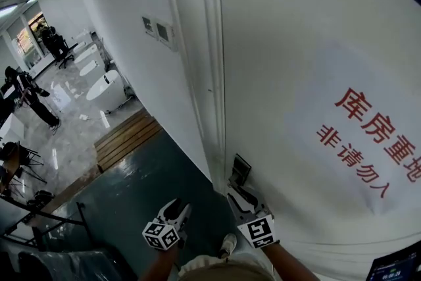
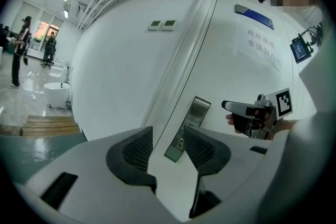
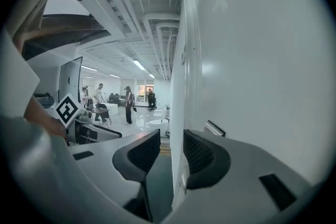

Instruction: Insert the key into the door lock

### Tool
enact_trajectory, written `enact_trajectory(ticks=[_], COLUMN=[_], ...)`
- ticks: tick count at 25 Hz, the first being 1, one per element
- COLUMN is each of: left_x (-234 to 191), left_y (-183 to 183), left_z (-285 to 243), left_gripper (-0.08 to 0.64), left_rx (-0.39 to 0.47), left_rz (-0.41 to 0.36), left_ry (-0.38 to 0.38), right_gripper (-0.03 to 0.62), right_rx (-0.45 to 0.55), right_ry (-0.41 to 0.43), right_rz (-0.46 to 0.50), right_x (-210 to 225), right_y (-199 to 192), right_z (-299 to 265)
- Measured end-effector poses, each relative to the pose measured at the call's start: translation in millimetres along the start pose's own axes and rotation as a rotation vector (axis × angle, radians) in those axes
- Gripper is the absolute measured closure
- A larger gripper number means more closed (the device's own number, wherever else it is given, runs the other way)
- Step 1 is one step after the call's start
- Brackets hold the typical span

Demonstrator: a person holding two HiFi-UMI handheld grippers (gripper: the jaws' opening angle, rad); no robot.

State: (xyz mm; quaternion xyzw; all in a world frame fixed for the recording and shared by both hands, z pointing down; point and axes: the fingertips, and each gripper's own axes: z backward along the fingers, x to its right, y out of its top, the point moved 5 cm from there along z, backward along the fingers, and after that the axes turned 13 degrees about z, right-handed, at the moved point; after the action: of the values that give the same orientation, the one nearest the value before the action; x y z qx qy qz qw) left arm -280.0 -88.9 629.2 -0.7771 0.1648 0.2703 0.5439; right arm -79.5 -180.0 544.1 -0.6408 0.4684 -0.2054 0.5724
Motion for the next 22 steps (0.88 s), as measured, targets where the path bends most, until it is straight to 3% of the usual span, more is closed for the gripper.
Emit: enact_trajectory(ticks=[13, 22], left_x=[-15.8, -16.1], left_y=[9.6, -22.6], left_z=[153.4, 272.8], left_gripper=[0.362, 0.364], left_rx=[0.166, 0.302], left_rz=[-0.007, 0.022], left_ry=[0.103, 0.229], right_gripper=[0.469, 0.469], right_rx=[0.092, 0.150], right_ry=[0.158, 0.339], right_rz=[0.069, 0.128], right_x=[-116.9, -217.6], right_y=[58.4, 85.9], right_z=[-9.5, 18.9])
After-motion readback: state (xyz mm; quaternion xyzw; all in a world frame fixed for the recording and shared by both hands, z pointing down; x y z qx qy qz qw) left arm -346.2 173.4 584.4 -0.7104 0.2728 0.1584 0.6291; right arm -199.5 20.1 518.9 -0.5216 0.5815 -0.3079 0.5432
